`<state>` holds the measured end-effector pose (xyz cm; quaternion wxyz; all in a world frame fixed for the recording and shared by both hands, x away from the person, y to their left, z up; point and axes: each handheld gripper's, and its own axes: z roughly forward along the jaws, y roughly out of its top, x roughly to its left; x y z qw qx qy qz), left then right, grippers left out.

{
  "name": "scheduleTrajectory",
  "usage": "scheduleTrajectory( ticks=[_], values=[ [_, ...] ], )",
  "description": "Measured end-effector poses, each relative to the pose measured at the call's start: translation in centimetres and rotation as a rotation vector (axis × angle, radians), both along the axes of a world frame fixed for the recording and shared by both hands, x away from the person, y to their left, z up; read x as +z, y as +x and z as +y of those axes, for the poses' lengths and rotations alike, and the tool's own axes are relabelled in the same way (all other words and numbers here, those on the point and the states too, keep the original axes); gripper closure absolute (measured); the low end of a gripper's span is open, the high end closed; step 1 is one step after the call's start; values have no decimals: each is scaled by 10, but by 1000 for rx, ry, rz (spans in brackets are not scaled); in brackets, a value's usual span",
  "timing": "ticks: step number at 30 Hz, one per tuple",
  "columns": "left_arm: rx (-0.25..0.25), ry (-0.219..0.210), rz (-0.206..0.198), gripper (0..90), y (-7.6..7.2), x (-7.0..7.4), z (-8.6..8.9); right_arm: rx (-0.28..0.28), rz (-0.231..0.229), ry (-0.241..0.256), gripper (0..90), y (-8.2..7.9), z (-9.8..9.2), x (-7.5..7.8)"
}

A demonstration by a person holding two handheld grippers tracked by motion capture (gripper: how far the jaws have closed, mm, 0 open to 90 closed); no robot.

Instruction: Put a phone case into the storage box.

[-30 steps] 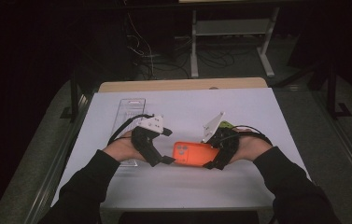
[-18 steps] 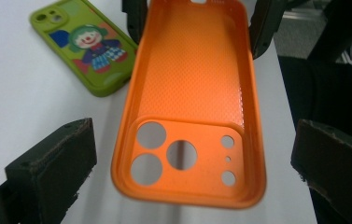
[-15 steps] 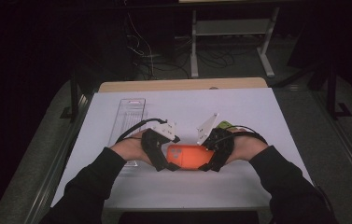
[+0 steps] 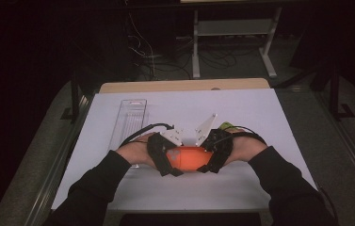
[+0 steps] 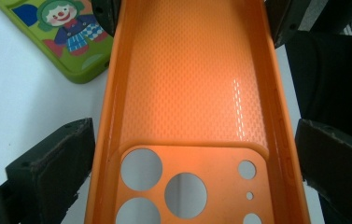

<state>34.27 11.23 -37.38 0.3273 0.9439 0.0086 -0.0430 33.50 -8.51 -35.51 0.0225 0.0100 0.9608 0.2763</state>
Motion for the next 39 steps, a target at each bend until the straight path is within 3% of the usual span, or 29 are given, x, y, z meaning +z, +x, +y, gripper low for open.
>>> scheduleTrajectory(
  ticks=[7, 16, 20, 22, 24, 26, 27, 29, 31, 32, 34, 36, 37, 38, 39],
  values=[
    [-8, 2, 2, 129, 0, 0, 0, 8, 1, 1, 156, 0, 1, 1],
    [-12, -6, 13, 151, 1, 0, 0, 6, 18, 1, 153, 1, 0, 1],
    [1, -11, -1, 157, -2, 1, -1, -5, 38, 6, 143, 1, -1, 0],
    [6, -4, -5, 158, -3, 1, -1, -14, 39, 13, 123, 1, -2, 1],
    [16, 5, -16, 158, -5, 1, -2, -50, 53, 37, 47, 4, -5, 2],
    [41, 3, -11, 158, -6, 1, -2, -63, 53, 46, 29, 5, -7, 3],
    [76, 3, -13, 158, -7, 0, -1, -94, 52, 71, 15, 6, -11, 3],
    [91, 7, -13, 158, -7, 0, -1, -111, 49, 87, 11, 7, -14, 3],
    [155, 10, -22, 158, -10, -3, 0, -177, 48, 128, 11, 9, -25, 1],
    [155, 10, -22, 158, -10, -3, 0, -177, 48, 128, 11, 9, -25, 1],
    [195, 28, -35, 158, -12, -4, 0, -253, 79, 167, 11, 7, -38, -2],
    [209, 36, -41, 158, -12, -5, 1, -265, 73, 181, 11, 7, -42, -4],
    [248, 51, -62, 158, -13, -5, 2, -302, 62, 202, 8, 6, -49, -7],
    [248, 51, -62, 158, -13, -5, 2, -302, 62, 202, 8, 6, -49, -7],
    [305, 48, -63, 158, -14, -6, 3, -356, 70, 228, 8, 4, -56, -11]
  ],
)
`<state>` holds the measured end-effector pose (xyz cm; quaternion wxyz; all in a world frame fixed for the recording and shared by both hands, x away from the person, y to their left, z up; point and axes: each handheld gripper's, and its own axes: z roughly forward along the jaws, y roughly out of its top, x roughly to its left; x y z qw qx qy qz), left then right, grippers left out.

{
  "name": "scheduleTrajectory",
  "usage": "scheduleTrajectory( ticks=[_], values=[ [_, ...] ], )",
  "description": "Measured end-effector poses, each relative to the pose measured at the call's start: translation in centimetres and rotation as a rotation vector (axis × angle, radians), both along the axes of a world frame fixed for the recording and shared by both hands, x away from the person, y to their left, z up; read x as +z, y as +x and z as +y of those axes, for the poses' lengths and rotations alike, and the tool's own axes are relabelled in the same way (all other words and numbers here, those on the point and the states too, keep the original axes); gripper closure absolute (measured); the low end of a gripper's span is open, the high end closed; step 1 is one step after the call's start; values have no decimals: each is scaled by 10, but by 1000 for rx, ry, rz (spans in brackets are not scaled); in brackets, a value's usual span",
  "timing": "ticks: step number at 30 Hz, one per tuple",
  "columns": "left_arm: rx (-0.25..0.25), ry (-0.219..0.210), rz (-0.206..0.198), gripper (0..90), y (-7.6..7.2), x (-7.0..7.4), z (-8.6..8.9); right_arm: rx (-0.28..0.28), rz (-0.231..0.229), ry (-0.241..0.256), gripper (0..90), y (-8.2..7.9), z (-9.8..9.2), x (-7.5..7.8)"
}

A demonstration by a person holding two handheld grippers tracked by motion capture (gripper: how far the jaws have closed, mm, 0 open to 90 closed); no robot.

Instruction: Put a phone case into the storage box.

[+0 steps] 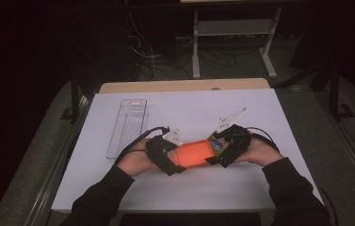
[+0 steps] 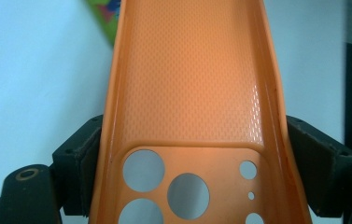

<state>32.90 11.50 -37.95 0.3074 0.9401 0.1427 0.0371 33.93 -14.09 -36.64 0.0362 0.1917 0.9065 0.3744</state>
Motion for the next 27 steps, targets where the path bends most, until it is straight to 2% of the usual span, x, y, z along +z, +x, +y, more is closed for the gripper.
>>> scheduleTrajectory(
  ticks=[1, 2, 3, 5, 6, 8, 9, 10, 11, 12, 14, 16, 18, 19, 20, 21, 22, 26, 27],
  values=[
    [0, 0, 0, 158, 0, 0, 0, 0, 0, 0, 8, 0, 0, 0],
    [22, -1, 9, 158, 0, 0, 2, -41, 18, 13, 8, -2, -3, -2],
    [49, -10, 12, 158, 0, -1, 3, -112, 57, 34, 8, -7, -7, -5],
    [92, -25, 18, 158, 0, -2, 4, -131, 52, 28, 7, -8, -9, -6],
    [137, -33, 24, 158, 1, -4, 7, -174, 39, 33, 8, -12, -14, -11],
    [159, -27, 29, 158, 2, -5, 9, -215, 30, 47, 8, -15, -17, -15],
    [179, -37, 28, 158, 2, -6, 9, -237, 15, 53, 8, -17, -20, -17],
    [187, -25, 23, 158, 3, -6, 10, -261, 0, 64, 8, -18, -21, -19],
    [187, -25, 23, 158, 3, -6, 10, -261, 0, 64, 8, -18, -21, -19],
    [201, -14, 13, 158, 4, -5, 13, -307, -7, 73, 8, -23, -22, -22],
    [214, -25, 22, 158, 3, -4, 14, -316, -11, 77, 8, -24, -22, -24],
    [233, -29, 28, 157, 4, -3, 17, -390, 1, 103, 8, -28, -23, -32],
    [245, -44, 40, 157, 4, -3, 19, -411, -8, 114, 8, -31, -23, -37],
    [265, -67, 48, 157, 2, -4, 19, -433, -5, 114, 8, -33, -22, -39],
    [265, -67, 48, 157, 2, -4, 19, -433, -5, 114, 8, -33, -22, -39],
    [244, -47, 36, 157, 3, -4, 21, -449, -18, 109, 8, -37, -20, -46],
    [246, -50, 46, 157, 3, -5, 21, -451, -28, 107, 8, -37, -20, -47],
    [243, -50, 42, 157, 3, -5, 21, -457, -41, 106, 8, -37, -17, -51],
    [237, -50, 43, 157, 2, -4, 21, -454, -56, 98, 8, -37, -16, -53]
  ],
)
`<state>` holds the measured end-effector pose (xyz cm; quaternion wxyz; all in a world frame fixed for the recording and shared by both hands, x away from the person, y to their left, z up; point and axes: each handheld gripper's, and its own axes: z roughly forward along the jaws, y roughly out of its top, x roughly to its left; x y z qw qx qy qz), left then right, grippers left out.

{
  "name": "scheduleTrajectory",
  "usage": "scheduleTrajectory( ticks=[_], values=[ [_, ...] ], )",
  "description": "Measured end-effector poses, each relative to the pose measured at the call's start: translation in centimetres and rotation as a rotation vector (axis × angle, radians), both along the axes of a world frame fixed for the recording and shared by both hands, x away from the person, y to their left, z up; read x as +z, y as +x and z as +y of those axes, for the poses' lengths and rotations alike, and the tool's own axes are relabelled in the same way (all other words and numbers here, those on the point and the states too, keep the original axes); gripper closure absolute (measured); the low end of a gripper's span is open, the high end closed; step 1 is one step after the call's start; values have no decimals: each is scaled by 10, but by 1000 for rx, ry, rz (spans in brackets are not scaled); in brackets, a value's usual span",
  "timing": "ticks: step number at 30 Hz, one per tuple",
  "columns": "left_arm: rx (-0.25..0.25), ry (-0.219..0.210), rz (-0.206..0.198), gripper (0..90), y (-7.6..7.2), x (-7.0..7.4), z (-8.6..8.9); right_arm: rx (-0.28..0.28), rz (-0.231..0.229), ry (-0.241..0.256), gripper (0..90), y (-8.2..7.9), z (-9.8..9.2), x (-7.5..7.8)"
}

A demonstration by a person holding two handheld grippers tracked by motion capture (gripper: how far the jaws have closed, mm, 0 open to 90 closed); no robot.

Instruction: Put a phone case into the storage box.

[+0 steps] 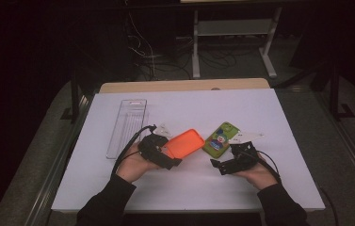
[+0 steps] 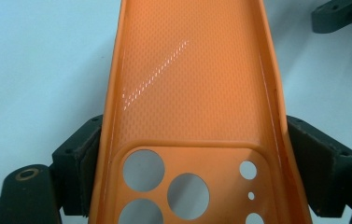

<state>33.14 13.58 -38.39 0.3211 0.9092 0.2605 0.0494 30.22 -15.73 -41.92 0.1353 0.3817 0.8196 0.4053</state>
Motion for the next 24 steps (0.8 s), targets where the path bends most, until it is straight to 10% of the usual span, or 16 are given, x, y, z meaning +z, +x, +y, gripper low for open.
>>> scheduleTrajectory(
  ticks=[24],
  values=[
    [31, -46, 21, 157, 1, 1, 5, 70, -208, -187, 8, -7, 12, -1]
  ],
)
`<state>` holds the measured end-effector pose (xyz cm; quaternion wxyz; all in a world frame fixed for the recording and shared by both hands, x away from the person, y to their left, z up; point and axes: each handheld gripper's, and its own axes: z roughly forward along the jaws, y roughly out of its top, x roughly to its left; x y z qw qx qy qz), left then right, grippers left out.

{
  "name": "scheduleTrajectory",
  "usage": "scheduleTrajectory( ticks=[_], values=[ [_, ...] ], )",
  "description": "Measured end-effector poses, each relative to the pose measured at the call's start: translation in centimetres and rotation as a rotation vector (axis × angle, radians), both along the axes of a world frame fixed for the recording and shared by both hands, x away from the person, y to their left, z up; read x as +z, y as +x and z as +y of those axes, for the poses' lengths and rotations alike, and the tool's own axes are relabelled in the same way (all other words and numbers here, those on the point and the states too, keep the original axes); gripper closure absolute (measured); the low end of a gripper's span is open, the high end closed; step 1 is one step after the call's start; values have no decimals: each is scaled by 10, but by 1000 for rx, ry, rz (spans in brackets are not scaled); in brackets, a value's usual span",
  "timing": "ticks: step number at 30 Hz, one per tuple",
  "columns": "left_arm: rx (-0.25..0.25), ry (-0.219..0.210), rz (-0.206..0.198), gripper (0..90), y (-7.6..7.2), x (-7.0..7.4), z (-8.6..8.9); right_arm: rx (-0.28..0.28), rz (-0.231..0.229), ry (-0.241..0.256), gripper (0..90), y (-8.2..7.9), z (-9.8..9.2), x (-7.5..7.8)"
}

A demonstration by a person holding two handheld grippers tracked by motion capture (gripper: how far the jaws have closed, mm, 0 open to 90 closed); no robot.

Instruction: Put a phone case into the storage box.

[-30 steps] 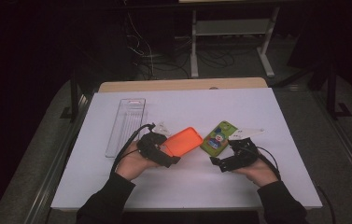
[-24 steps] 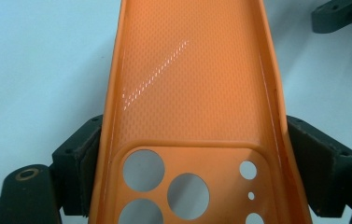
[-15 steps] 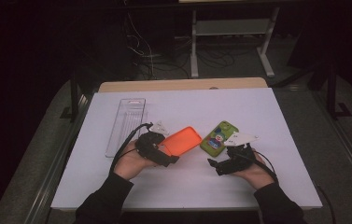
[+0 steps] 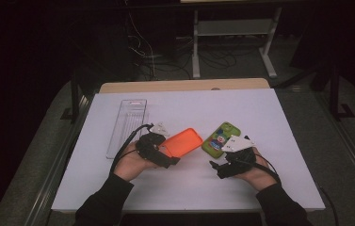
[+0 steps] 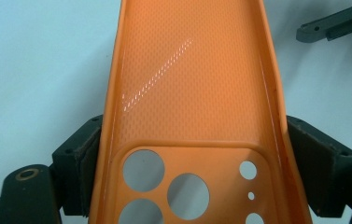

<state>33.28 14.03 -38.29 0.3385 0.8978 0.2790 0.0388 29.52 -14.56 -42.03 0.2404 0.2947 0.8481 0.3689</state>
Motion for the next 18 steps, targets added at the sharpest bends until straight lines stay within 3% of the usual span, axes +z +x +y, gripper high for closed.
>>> scheduleTrajectory(
  ticks=[4, 6, 10, 12, 16, 18],
  values=[
    [-1, 2, 0, 157, 0, 0, 0, 20, -65, -51, 8, -3, 3, 1],
    [-32, 37, -3, 157, 1, 0, 1, 24, -92, -71, 8, -5, 4, 2],
    [-35, 40, -7, 157, 1, -1, 0, 39, -147, -105, 8, -7, 6, 3],
    [-37, 38, 3, 157, 0, -1, -1, 60, -199, -151, 8, -10, 10, 3],
    [-49, 38, -6, 157, 1, -1, -1, 82, -264, -228, 8, -14, 15, 2],
    [-49, 38, -7, 157, 1, -1, -1, 88, -277, -241, 8, -15, 17, 1]
  ],
)
